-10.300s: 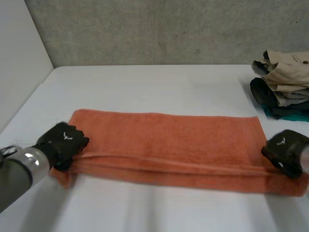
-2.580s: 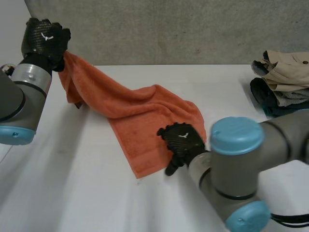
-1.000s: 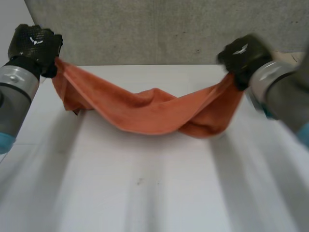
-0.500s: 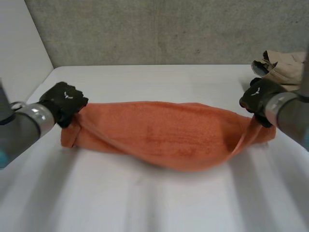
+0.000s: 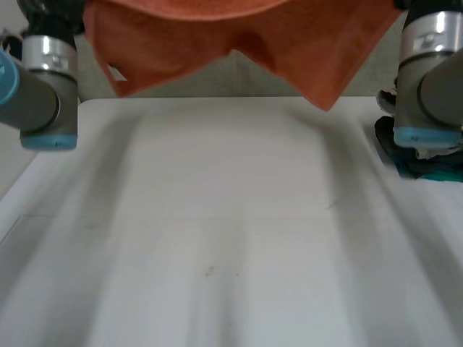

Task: Fold the laundry.

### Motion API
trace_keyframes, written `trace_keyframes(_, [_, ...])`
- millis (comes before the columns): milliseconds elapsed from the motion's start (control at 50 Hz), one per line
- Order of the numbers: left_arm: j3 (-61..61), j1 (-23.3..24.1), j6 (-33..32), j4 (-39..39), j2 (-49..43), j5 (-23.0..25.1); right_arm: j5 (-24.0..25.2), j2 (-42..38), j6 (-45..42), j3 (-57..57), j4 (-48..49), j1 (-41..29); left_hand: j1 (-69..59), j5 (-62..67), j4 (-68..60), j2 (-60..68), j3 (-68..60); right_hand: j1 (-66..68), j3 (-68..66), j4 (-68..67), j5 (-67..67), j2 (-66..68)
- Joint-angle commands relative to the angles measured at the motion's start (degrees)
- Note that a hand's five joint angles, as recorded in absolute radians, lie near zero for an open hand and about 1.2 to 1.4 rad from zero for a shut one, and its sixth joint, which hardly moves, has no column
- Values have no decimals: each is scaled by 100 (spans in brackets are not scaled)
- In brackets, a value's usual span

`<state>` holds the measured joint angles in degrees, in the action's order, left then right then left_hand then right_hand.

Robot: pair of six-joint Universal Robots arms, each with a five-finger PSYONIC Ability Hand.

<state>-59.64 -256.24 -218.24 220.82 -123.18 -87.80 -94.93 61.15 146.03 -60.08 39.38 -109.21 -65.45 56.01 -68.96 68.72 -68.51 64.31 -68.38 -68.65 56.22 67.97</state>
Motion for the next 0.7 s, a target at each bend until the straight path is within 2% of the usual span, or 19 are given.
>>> trace_keyframes(20, [-1565,-93,19,-460,417,148,501,-7,13,-908,-439,57,-1455,1399,-1104,1128,-1149,1569,-1162,-1135,1378,1203])
trace_keyframes(220, [-3518,-357,-78,-496,812,984,835,-7,-31,-2164,-2241,418,-1455,1399,-1104,1128,-1149,1569,-1162,-1135,1378,1203])
trace_keyframes(320, [-4387,-593,-612,-548,1155,1317,1116,20,-93,-2850,-2602,488,-1455,1399,-1104,1128,-1149,1569,-1162,-1135,1378,1203])
trace_keyframes(420, [-4714,-778,-1228,-566,1226,1537,1389,327,-137,-3334,-2593,620,-1455,1399,-1104,1128,-1149,1569,-1162,-1135,1378,1203])
trace_keyframes(440, [-4715,-787,-1281,-575,1235,1564,1424,380,-128,-3413,-2593,655,-991,935,-640,664,-685,1569,-1162,-1135,1378,1203])
trace_keyframes(460, [-4715,-813,-1369,-601,1226,1616,1433,389,-128,-3440,-2585,664,513,-569,864,-840,818,1569,-1162,-1135,1378,1203])
trace_keyframes(540, [-4662,-927,-1379,-890,1226,1661,1416,380,-110,-3466,-2585,673,2826,-2882,3177,-3153,3132,1569,-1162,-1135,1378,1203])
trace_keyframes(600, [-4644,-1068,-1361,-1250,1270,1670,1424,380,-101,-3475,-2585,690,3135,-3191,3486,-3461,3440,1569,-1162,-1135,1378,1203])
trace_keyframes(700, [-4574,-1227,-976,-2470,1735,1801,1424,380,-110,-3484,-2585,760,3588,-3644,3940,-3915,3894,1569,-1162,-1135,1378,1203])
